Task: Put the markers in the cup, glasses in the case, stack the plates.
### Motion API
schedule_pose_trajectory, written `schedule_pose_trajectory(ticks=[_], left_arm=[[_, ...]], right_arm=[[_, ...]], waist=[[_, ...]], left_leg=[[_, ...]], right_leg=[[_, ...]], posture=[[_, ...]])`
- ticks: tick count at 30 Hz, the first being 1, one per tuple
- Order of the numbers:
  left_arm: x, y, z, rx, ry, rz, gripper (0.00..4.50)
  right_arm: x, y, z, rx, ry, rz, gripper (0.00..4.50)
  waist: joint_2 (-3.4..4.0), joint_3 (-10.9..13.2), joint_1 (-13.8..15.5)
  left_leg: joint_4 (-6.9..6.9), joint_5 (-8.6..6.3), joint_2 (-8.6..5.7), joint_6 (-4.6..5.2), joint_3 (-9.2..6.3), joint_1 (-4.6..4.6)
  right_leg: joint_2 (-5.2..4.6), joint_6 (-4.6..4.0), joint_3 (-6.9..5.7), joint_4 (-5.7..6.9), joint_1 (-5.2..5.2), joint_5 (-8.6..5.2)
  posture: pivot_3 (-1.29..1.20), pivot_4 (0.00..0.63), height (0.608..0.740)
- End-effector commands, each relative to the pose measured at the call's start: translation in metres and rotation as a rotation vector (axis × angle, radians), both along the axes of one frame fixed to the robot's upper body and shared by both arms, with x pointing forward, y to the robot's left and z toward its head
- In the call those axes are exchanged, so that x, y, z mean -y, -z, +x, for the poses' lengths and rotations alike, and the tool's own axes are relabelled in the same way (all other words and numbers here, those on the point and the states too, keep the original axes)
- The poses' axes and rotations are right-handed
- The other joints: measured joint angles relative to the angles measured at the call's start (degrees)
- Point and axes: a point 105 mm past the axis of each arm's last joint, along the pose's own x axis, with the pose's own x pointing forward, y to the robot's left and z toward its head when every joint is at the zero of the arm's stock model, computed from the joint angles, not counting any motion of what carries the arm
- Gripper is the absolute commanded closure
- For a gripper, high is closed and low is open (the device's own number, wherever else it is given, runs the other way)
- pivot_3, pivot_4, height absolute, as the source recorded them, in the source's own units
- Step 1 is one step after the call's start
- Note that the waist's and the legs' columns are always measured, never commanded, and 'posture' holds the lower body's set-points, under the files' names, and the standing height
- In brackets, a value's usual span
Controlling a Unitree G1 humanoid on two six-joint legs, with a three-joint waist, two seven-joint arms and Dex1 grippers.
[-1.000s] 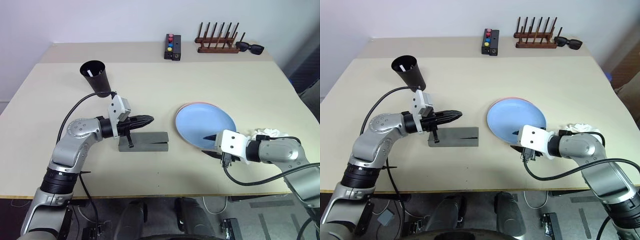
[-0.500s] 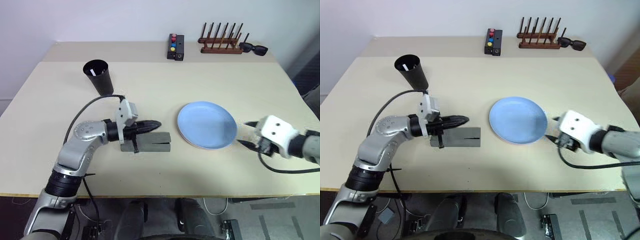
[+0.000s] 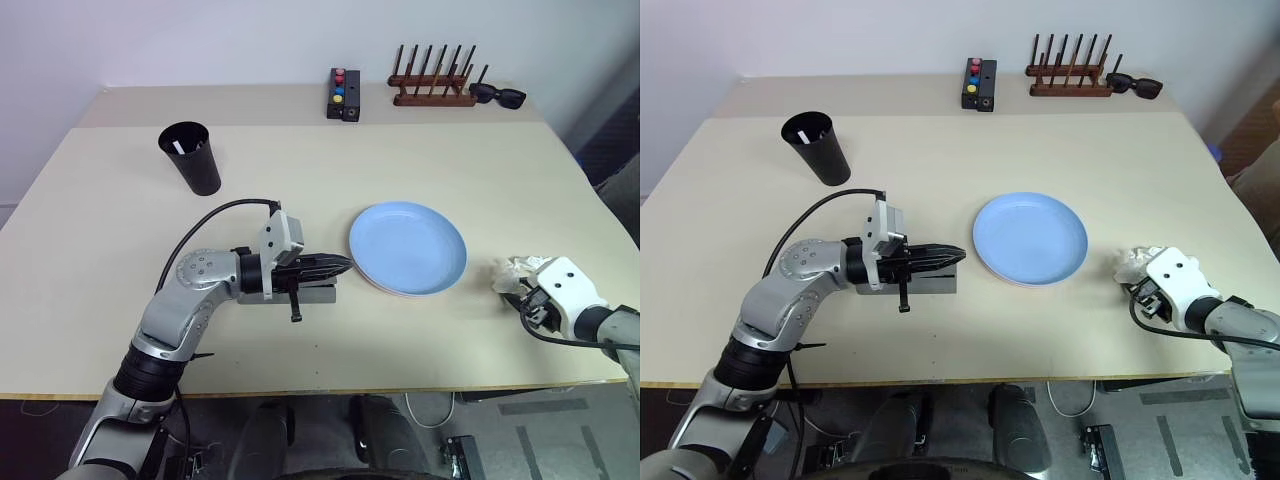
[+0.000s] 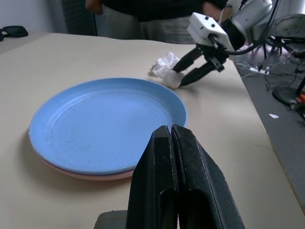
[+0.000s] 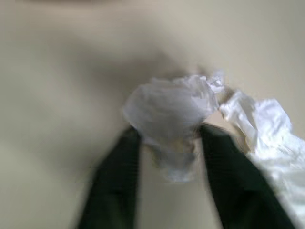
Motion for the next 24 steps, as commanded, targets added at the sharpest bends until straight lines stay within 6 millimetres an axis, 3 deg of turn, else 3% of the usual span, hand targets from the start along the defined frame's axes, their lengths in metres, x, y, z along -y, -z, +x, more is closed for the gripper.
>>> schedule_pose_trajectory(ticks=[1, 4, 9, 11, 14, 18, 21, 24], left_arm=[[-0.002, -0.010, 0.001, 0.037, 0.000, -0.022, 4.50], [-0.006, -0.009, 0.006, 0.044, -0.030, -0.023, 4.50], [-0.024, -0.015, 0.026, 0.059, -0.138, -0.042, 4.50], [-0.026, -0.015, 0.028, 0.066, -0.147, -0.041, 4.50], [-0.025, -0.015, 0.028, 0.071, -0.145, -0.041, 4.50], [-0.023, -0.015, 0.026, 0.075, -0.148, -0.046, 4.50], [-0.023, -0.015, 0.025, 0.076, -0.154, -0.049, 4.50], [-0.025, -0.015, 0.024, 0.073, -0.163, -0.051, 4.50]], right_arm=[[-0.003, -0.011, 0.003, 0.038, -0.018, 0.003, 4.46], [-0.014, -0.022, 0.001, 0.051, -0.088, -0.009, 4.46], [-0.059, -0.074, 0.009, 0.190, -0.273, 0.008, 4.46], [-0.077, -0.085, 0.013, 0.220, -0.329, 0.024, 4.46], [-0.090, -0.087, 0.019, 0.226, -0.355, 0.051, 4.46], [-0.111, -0.064, 0.031, 0.171, -0.389, 0.087, 4.46], [-0.113, -0.062, 0.032, 0.158, -0.403, 0.088, 3.11], [-0.096, -0.067, 0.031, 0.179, -0.366, 0.031, 1.66]], waist=[[0.00, 0.00, 0.05], [0.00, 0.00, 0.07], [0.01, 0.01, -0.42], [0.02, 0.00, -0.28], [-0.01, 0.00, 0.16], [-0.02, 0.00, 0.16], [-0.01, 0.01, 0.19], [-0.01, 0.01, 0.21]], left_leg=[[0.00, 0.00, 0.00, 0.00, 0.00, 0.00], [0.00, 0.00, 0.00, 0.00, 0.00, -0.01], [0.00, 0.00, 0.03, 0.00, -0.09, 0.04], [0.01, 0.00, 0.04, 0.00, -0.14, 0.05], [0.00, 0.00, 0.03, 0.00, -0.21, -0.02], [-0.05, 0.00, 0.00, 0.00, -0.35, -0.15], [-0.07, 0.00, -0.02, 0.00, -0.34, -0.21], [-0.07, 0.00, -0.03, 0.00, -0.36, -0.27]], right_leg=[[0.00, 0.00, 0.00, 0.00, 0.00, 0.00], [0.01, 0.00, -0.01, 0.00, 0.00, 0.00], [0.05, 0.01, 0.00, 0.03, -0.01, 0.01], [0.06, 0.01, 0.00, 0.04, -0.02, 0.02], [0.06, 0.03, -0.08, 0.00, 0.00, 0.03], [-0.05, 0.07, -0.17, -0.18, -0.01, 0.02], [-0.12, 0.08, -0.16, -0.22, -0.07, 0.02], [-0.14, 0.12, -0.17, -0.25, -0.10, 0.04]], posture=[[0.00, 0.150, 0.735], [0.00, 0.150, 0.735], [0.00, 0.150, 0.735], [0.00, 0.150, 0.735], [0.00, 0.150, 0.735], [0.00, 0.150, 0.735], [0.00, 0.150, 0.735], [0.00, 0.150, 0.735]])
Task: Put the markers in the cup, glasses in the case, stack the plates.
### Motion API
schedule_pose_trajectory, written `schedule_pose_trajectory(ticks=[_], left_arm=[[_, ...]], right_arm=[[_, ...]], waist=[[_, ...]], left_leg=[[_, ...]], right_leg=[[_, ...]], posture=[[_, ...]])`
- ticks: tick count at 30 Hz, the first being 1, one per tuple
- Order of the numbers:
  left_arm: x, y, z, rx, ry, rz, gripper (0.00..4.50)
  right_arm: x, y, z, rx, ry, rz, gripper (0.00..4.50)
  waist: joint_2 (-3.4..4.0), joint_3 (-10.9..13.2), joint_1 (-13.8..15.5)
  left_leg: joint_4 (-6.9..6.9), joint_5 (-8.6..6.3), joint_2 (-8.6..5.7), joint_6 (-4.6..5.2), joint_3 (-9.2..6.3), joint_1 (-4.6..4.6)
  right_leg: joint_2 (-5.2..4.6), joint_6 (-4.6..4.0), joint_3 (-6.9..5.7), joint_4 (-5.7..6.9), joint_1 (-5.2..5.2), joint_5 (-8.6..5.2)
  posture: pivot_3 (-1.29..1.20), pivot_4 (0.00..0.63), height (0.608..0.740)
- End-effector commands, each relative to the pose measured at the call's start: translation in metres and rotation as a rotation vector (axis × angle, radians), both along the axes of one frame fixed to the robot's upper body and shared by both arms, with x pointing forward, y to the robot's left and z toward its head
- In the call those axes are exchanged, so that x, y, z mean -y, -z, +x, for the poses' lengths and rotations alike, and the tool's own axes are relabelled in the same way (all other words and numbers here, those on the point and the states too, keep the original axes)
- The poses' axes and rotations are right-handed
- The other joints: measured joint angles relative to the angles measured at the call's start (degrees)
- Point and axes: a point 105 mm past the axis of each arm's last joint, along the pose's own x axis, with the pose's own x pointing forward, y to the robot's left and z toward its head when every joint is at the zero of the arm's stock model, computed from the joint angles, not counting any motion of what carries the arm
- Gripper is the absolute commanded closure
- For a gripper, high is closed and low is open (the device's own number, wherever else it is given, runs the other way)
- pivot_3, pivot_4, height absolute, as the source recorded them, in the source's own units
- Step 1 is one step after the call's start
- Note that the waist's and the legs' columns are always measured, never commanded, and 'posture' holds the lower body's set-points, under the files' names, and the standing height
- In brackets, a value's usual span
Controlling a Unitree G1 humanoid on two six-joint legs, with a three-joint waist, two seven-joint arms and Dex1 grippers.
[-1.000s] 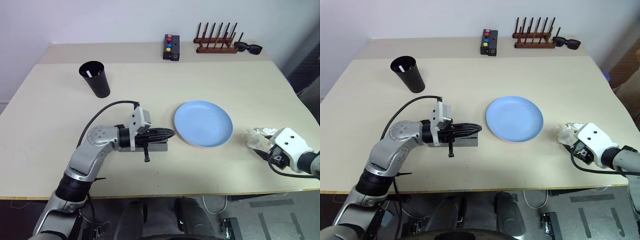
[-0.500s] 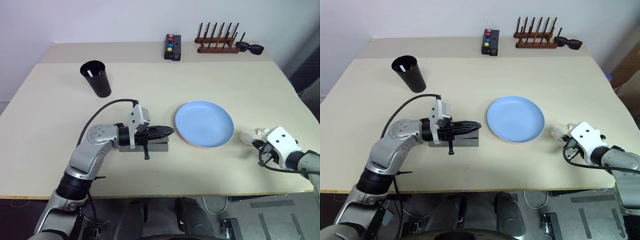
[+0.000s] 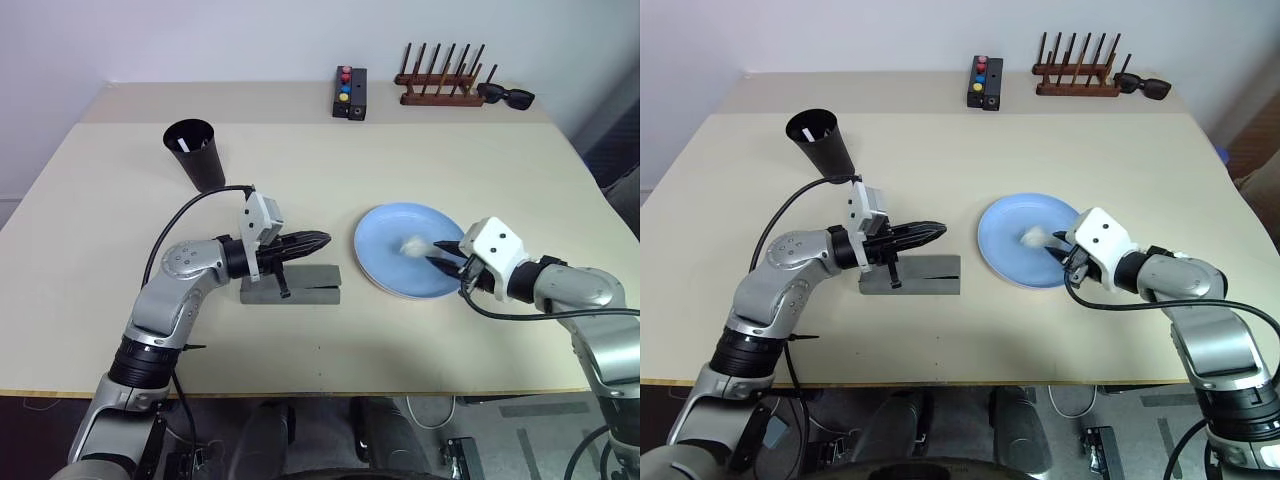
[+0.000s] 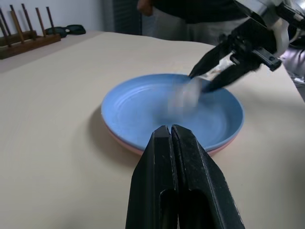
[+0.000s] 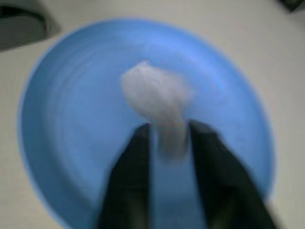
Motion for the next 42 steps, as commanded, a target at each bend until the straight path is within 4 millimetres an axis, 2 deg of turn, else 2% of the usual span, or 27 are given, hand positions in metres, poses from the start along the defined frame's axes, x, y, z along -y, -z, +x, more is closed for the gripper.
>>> schedule_pose_trajectory(ticks=[1, 2, 6, 9, 11, 13, 22, 29, 32, 36, 39, 42], left_arm=[[0.000, -0.011, -0.005, 0.054, 0.003, -0.008, 4.50], [-0.001, -0.011, -0.005, 0.053, 0.002, -0.008, 4.50], [0.001, -0.010, -0.006, 0.049, 0.006, -0.011, 4.50], [0.004, -0.010, -0.005, 0.047, 0.016, -0.013, 4.50], [0.006, -0.011, -0.005, 0.047, 0.027, -0.014, 4.50], [0.008, -0.011, -0.005, 0.048, 0.036, -0.013, 4.50], [0.012, -0.014, -0.003, 0.053, 0.054, -0.012, 4.50], [0.012, -0.014, -0.004, 0.054, 0.050, -0.010, 4.50], [0.010, -0.013, -0.005, 0.051, 0.043, -0.009, 4.50], [0.011, -0.011, -0.005, 0.047, 0.045, -0.009, 4.50], [0.012, -0.012, -0.005, 0.046, 0.048, -0.009, 4.50], [0.011, -0.013, -0.004, 0.048, 0.048, -0.009, 4.50]], right_arm=[[0.022, -0.019, 0.001, 0.078, 0.052, -0.059, 1.66], [0.031, -0.020, 0.002, 0.081, 0.082, -0.076, 1.66], [0.094, -0.021, -0.004, 0.077, 0.291, -0.124, 1.66], [0.135, -0.010, -0.012, 0.058, 0.436, -0.157, 1.66], [0.154, -0.001, -0.017, 0.048, 0.502, -0.162, 1.66], [0.164, 0.005, -0.018, 0.047, 0.535, -0.157, 1.66], [0.170, 0.022, -0.002, 0.027, 0.530, -0.084, 1.66], [0.179, 0.043, 0.008, -0.063, 0.608, 0.034, 1.66], [0.184, 0.046, 0.006, -0.103, 0.664, 0.085, 2.51], [0.182, 0.043, 0.004, -0.101, 0.667, 0.112, 4.47], [0.177, 0.031, 0.005, -0.057, 0.654, 0.137, 4.47], [0.166, 0.010, 0.007, 0.013, 0.609, 0.166, 4.47]], waist=[[0.00, 0.00, 0.04], [0.00, 0.00, 0.05], [0.00, 0.00, 0.21], [0.00, 0.00, 0.02], [0.00, 0.00, -0.16], [0.00, -0.01, -0.44], [0.02, -0.01, -0.45], [0.03, -0.02, -0.27], [0.03, -0.02, -0.30], [0.03, -0.02, -0.27], [0.03, -0.02, -0.18], [0.03, -0.02, -0.29]], left_leg=[[0.00, 0.00, -0.01, 0.00, 0.01, 0.00], [0.00, 0.00, -0.01, 0.00, 0.01, 0.00], [0.00, 0.00, -0.03, 0.00, 0.02, 0.00], [0.00, 0.00, -0.04, 0.00, 0.15, 0.01], [0.00, 0.00, -0.03, 0.00, 0.26, 0.05], [0.00, 0.00, -0.01, 0.00, 0.37, 0.13], [0.03, 0.00, 0.03, 0.01, 0.59, 0.30], [0.02, 0.00, 0.03, 0.01, 0.56, 0.27], [0.04, 0.00, 0.02, 0.01, 0.56, 0.28], [0.04, 0.00, 0.03, 0.01, 0.55, 0.28], [0.04, 0.00, 0.02, 0.01, 0.53, 0.27], [0.04, 0.00, 0.02, 0.01, 0.53, 0.27]], right_leg=[[0.00, 0.00, 0.00, 0.00, 0.00, 0.00], [0.00, 0.00, 0.00, -0.01, 0.00, 0.00], [0.00, 0.00, -0.01, -0.01, 0.03, 0.00], [0.01, 0.00, 0.00, -0.02, 0.04, 0.00], [0.04, -0.01, 0.01, -0.01, 0.06, 0.00], [0.08, -0.02, 0.08, 0.02, 0.07, 0.01], [0.14, -0.06, 0.24, 0.07, 0.12, 0.07], [0.13, -0.04, 0.23, 0.06, 0.12, 0.08], [0.13, -0.03, 0.24, 0.06, 0.15, 0.09], [0.14, -0.02, 0.24, 0.06, 0.15, 0.09], [0.14, -0.02, 0.23, 0.05, 0.15, 0.09], [0.14, -0.01, 0.23, 0.06, 0.15, 0.09]], posture=[[0.00, 0.150, 0.735], [0.00, 0.150, 0.735], [0.00, 0.150, 0.735], [0.00, 0.150, 0.735], [0.00, 0.150, 0.735], [0.00, 0.150, 0.735], [0.00, 0.150, 0.735], [0.00, 0.150, 0.735], [0.00, 0.150, 0.735], [0.00, 0.150, 0.735], [0.00, 0.150, 0.735], [0.00, 0.150, 0.735]])
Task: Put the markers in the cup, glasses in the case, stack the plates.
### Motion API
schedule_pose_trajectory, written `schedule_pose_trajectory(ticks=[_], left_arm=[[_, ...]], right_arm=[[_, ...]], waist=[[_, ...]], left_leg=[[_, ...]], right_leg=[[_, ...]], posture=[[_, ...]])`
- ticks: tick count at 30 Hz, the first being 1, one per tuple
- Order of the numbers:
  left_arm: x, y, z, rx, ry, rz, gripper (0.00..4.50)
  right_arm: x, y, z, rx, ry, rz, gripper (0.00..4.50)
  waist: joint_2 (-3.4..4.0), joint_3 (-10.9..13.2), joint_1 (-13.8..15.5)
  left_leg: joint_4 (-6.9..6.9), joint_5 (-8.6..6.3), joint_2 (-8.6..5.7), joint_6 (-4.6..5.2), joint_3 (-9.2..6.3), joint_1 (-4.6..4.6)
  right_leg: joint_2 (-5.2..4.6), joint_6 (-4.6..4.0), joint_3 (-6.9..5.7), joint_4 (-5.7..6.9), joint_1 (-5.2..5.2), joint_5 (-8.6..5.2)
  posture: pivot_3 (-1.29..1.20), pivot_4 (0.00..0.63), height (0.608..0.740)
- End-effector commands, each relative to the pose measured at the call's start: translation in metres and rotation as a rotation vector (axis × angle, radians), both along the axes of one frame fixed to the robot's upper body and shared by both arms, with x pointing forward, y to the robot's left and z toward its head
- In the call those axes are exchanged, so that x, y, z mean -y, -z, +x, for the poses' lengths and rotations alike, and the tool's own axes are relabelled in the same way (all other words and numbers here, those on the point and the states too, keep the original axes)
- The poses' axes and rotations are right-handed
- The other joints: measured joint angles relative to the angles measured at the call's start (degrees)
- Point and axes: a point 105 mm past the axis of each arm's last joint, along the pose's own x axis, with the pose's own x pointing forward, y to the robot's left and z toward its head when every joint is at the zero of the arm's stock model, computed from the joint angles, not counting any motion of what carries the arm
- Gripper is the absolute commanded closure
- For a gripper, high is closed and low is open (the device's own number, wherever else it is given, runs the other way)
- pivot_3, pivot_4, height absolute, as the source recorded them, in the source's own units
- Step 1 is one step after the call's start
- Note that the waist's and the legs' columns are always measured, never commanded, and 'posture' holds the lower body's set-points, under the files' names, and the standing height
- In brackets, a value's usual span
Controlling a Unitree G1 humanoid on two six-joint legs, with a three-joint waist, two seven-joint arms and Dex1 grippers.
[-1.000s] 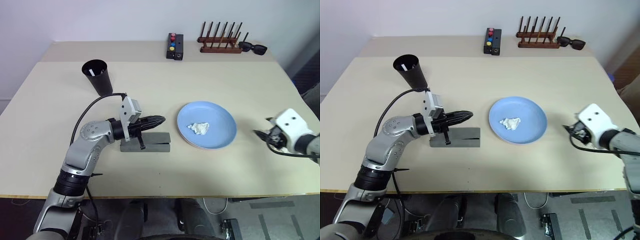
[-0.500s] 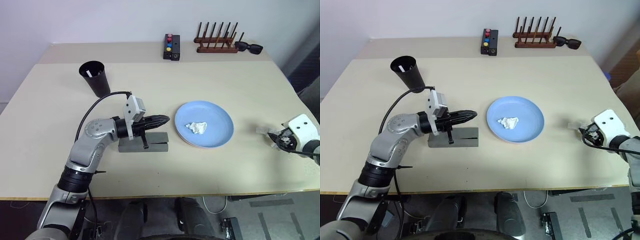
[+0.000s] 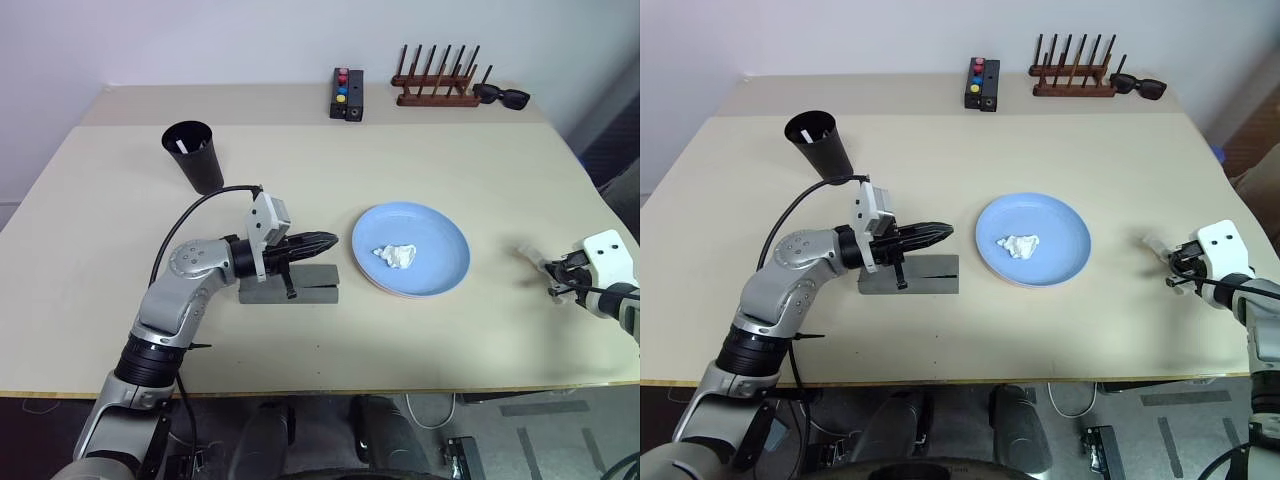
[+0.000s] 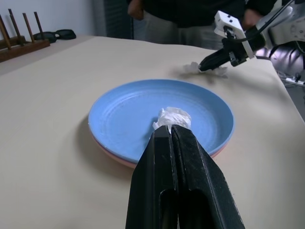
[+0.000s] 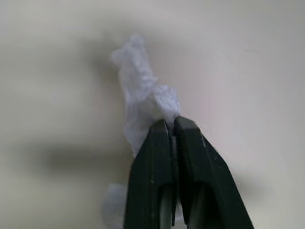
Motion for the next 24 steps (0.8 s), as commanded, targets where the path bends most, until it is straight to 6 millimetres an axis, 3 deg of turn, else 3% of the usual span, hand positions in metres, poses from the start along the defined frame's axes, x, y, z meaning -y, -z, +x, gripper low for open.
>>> schedule_pose_trajectory(ticks=[1, 6, 9, 11, 15, 19, 22, 24], left_arm=[[0.001, -0.011, -0.002, 0.047, 0.013, -0.004, 4.50], [-0.003, -0.012, -0.001, 0.051, 0.008, 0.000, 4.50], [-0.003, -0.012, 0.000, 0.051, 0.007, 0.001, 4.50], [-0.003, -0.012, 0.000, 0.051, 0.007, 0.000, 4.50], [0.000, -0.012, 0.001, 0.051, 0.009, -0.005, 4.50], [0.001, -0.012, 0.001, 0.053, 0.003, -0.010, 4.50], [-0.001, -0.013, 0.001, 0.056, -0.012, -0.014, 4.50], [-0.005, -0.013, 0.002, 0.059, -0.030, -0.015, 4.50]], right_arm=[[-0.016, -0.041, 0.004, 0.149, -0.061, 0.007, 4.47], [-0.072, -0.090, 0.004, 0.281, -0.262, 0.091, 4.47], [-0.124, -0.113, 0.001, 0.325, -0.434, 0.170, 4.47], [-0.147, -0.113, 0.003, 0.310, -0.488, 0.172, 4.47], [-0.179, -0.092, 0.015, 0.240, -0.523, 0.166, 4.47], [-0.194, -0.071, 0.026, 0.198, -0.531, 0.149, 4.47], [-0.195, -0.063, 0.029, 0.173, -0.536, 0.119, 3.55], [-0.192, -0.068, 0.027, 0.197, -0.546, 0.084, 2.66]], waist=[[0.02, 0.00, -0.19], [0.06, -0.01, -0.31], [0.05, -0.01, -0.20], [0.05, -0.01, -0.11], [0.02, -0.01, 0.17], [0.02, -0.01, 0.14], [0.02, -0.01, 0.14], [0.02, -0.01, 0.14]], left_leg=[[0.00, 0.00, 0.00, 0.00, 0.00, 0.00], [-0.01, 0.00, 0.03, 0.00, -0.01, 0.01], [-0.01, 0.00, 0.06, 0.00, -0.04, -0.01], [-0.01, 0.00, 0.06, 0.00, -0.05, -0.01], [0.00, 0.00, 0.06, 0.00, -0.05, -0.04], [-0.01, -0.01, 0.03, 0.01, -0.07, -0.18], [-0.01, -0.01, 0.00, 0.02, -0.07, -0.23], [-0.01, -0.01, 0.00, 0.02, -0.07, -0.24]], right_leg=[[0.00, 0.00, 0.00, 0.00, -0.01, 0.00], [0.04, 0.05, 0.00, 0.02, -0.03, 0.03], [0.06, 0.06, -0.01, 0.02, -0.03, 0.03], [0.06, 0.06, 0.00, 0.01, -0.03, 0.03], [0.02, 0.05, -0.01, -0.02, -0.03, 0.03], [-0.04, 0.06, -0.03, -0.06, -0.14, 0.03], [-0.08, 0.07, -0.03, -0.06, -0.22, 0.03], [-0.08, 0.07, -0.06, -0.06, -0.23, 0.04]], posture=[[0.00, 0.150, 0.735], [0.00, 0.150, 0.735], [0.00, 0.150, 0.735], [0.00, 0.150, 0.735], [0.00, 0.150, 0.735], [0.00, 0.150, 0.735], [0.00, 0.150, 0.735], [0.00, 0.150, 0.735]])
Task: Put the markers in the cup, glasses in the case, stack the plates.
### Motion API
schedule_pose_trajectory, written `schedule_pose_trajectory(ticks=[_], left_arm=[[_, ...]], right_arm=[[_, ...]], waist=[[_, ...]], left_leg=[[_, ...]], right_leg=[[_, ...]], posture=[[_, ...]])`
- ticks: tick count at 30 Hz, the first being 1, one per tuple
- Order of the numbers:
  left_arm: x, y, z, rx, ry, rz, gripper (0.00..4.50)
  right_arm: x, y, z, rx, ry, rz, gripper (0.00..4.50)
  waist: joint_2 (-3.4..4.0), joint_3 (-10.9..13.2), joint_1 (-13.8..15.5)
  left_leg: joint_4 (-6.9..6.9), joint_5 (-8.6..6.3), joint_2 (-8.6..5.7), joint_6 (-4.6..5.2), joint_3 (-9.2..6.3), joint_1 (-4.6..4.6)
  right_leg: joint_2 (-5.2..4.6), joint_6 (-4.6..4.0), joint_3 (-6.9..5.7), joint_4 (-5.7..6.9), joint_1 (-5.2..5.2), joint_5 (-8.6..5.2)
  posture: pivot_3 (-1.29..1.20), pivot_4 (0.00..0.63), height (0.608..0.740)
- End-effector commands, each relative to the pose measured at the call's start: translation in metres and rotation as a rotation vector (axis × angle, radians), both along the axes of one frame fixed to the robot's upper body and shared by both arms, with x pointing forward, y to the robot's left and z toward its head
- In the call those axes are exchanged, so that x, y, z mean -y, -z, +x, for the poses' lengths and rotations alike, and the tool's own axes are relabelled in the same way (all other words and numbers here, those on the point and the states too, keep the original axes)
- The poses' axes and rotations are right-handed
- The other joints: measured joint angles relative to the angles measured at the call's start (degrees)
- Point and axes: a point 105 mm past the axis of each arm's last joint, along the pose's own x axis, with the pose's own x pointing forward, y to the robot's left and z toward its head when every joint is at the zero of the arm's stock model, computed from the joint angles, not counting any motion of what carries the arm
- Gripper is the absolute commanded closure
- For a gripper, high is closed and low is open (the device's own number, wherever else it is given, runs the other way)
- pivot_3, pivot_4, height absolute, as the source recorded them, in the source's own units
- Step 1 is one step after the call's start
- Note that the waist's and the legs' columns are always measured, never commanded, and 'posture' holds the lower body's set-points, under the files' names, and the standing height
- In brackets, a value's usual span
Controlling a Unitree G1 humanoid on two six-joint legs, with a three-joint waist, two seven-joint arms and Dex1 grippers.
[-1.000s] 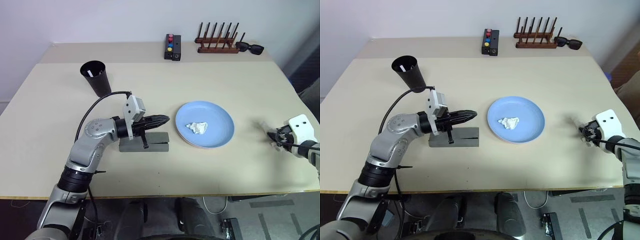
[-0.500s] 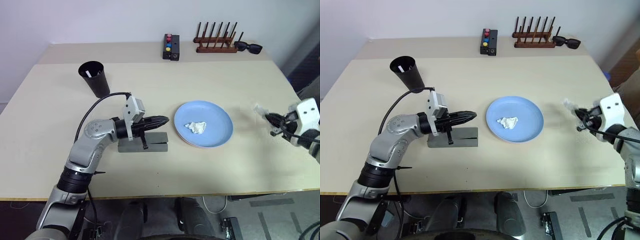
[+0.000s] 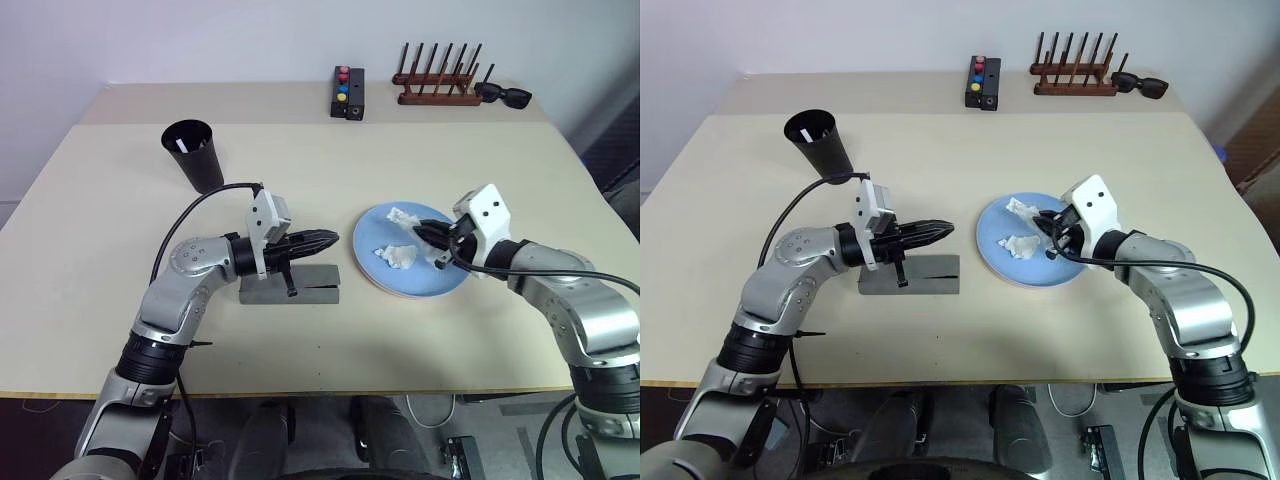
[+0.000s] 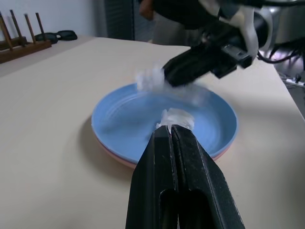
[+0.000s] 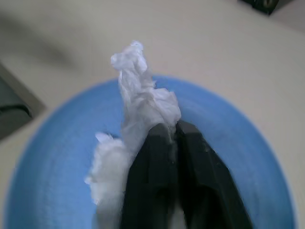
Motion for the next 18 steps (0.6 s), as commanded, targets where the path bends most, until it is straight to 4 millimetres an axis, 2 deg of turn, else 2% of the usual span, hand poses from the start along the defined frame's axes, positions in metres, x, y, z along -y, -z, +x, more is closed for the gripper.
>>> schedule_pose_trajectory(ticks=[1, 2, 8, 13, 15, 18], left_arm=[[-0.008, -0.011, 0.000, 0.055, -0.032, -0.012, 4.50], [-0.009, -0.011, 0.000, 0.055, -0.039, -0.012, 4.50], [-0.025, -0.011, 0.007, 0.067, -0.096, 0.009, 4.50], [-0.069, -0.008, 0.018, 0.067, -0.221, 0.061, 4.50], [-0.094, -0.005, 0.018, 0.055, -0.281, 0.095, 4.50], [-0.125, 0.005, 0.014, 0.026, -0.351, 0.162, 4.50]], right_arm=[[0.003, -0.023, -0.003, 0.115, -0.019, -0.052, 2.09], [0.006, -0.026, -0.005, 0.129, -0.021, -0.061, 1.65], [0.031, -0.036, -0.018, 0.158, -0.013, -0.092, 1.65], [0.062, -0.038, -0.041, 0.147, 0.026, -0.065, 1.65], [0.083, -0.034, -0.053, 0.120, 0.069, -0.052, 1.65], [0.103, -0.027, -0.070, 0.071, 0.095, -0.032, 1.65]], waist=[[0.00, 0.00, -0.04], [0.00, 0.00, -0.05], [0.00, 0.00, -0.04], [0.00, 0.00, -0.07], [0.00, 0.00, -0.18], [0.00, 0.00, -0.21]], left_leg=[[0.00, 0.00, 0.00, 0.00, -0.01, -0.01], [-0.01, 0.00, 0.00, 0.00, 0.00, -0.02], [-0.01, 0.00, 0.00, 0.01, 0.00, -0.03], [-0.02, 0.00, 0.02, 0.01, -0.01, 0.00], [-0.03, -0.01, 0.04, 0.01, 0.00, 0.00], [-0.06, -0.03, 0.06, 0.05, 0.05, 0.05]], right_leg=[[0.01, 0.00, 0.00, 0.00, -0.01, 0.00], [0.01, 0.00, -0.01, 0.00, -0.03, 0.00], [0.02, 0.01, -0.01, 0.00, -0.02, 0.00], [0.07, 0.01, -0.01, 0.01, -0.01, 0.00], [0.08, 0.00, -0.01, 0.01, -0.01, 0.00], [0.07, 0.00, 0.00, 0.01, 0.00, 0.00]], posture=[[0.00, 0.150, 0.735], [0.00, 0.150, 0.735], [0.00, 0.150, 0.735], [0.00, 0.150, 0.735], [0.00, 0.150, 0.735], [0.00, 0.150, 0.735]])
